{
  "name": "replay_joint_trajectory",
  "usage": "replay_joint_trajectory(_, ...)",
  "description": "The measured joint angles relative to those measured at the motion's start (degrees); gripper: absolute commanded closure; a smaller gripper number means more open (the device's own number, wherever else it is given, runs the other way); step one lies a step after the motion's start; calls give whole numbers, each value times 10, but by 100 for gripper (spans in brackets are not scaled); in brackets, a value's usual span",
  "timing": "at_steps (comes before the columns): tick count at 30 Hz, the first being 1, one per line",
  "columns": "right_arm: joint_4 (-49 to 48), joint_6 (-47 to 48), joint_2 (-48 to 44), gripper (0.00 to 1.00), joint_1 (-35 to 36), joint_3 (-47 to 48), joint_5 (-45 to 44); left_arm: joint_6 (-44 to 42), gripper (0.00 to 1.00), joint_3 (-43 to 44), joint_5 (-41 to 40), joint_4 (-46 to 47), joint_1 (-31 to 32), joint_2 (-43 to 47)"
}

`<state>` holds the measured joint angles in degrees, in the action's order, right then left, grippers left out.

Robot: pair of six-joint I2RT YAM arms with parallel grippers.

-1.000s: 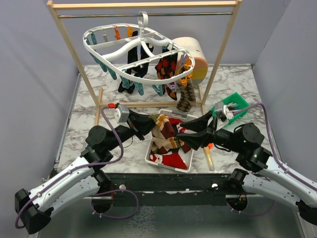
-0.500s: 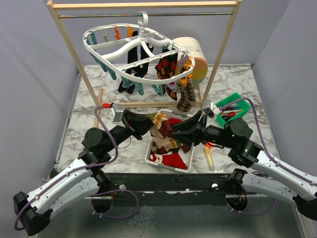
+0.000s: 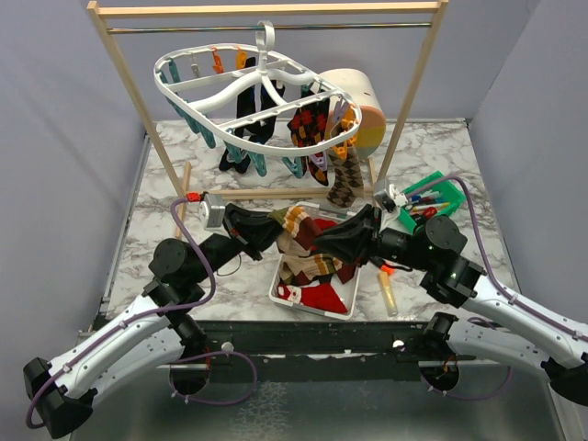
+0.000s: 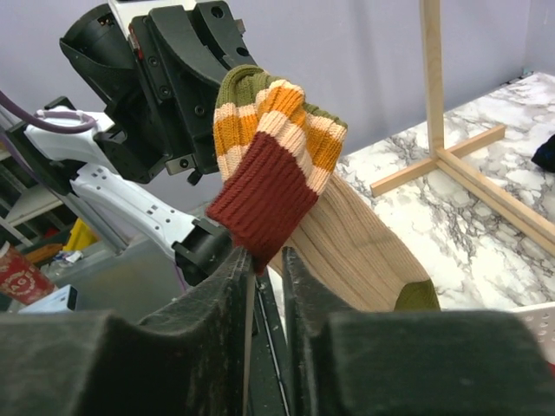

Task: Clip the socks to the hanger
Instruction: Pick up the sock from the bin.

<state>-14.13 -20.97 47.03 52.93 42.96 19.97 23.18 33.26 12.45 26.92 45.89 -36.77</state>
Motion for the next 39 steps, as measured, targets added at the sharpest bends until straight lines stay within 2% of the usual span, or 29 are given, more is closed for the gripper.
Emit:
replay_joint_trajectory(5, 2, -2, -5, 97, 0, 0, 0, 0, 100, -3, 0, 0, 0, 3)
replay_joint_trajectory(11, 20, -7, -32, 99, 0, 4, 0, -3, 100, -16, -1, 1, 0, 7)
replay_joint_trajectory(12, 27, -7, -36, 99, 0, 8, 0, -3, 96, -18, -1, 1, 0, 7)
replay_joint_trajectory(16, 45, -11, -47, 99, 0, 24, 1, -6, 53, -20, -2, 1, 0, 0)
replay_joint_trajectory(18, 57, -13, -49, 99, 0, 34, 1, -10, 43, -21, -2, 1, 0, -4)
replay_joint_trajectory(21, 92, -13, -49, 99, 0, 61, 1, -25, 37, -23, -1, 1, 0, -12)
replay_joint_trajectory(31, 295, 27, -21, 99, 0, 196, -42, -114, 34, -26, 50, 0, 0, -8)
replay_joint_trajectory(34, 364, 41, -5, 99, 0, 227, -51, -143, 34, -18, 84, -7, 0, -9)
replay_joint_trajectory(39, 448, 61, 6, 99, 0, 252, -53, -173, 35, 46, 175, -22, 0, -46)
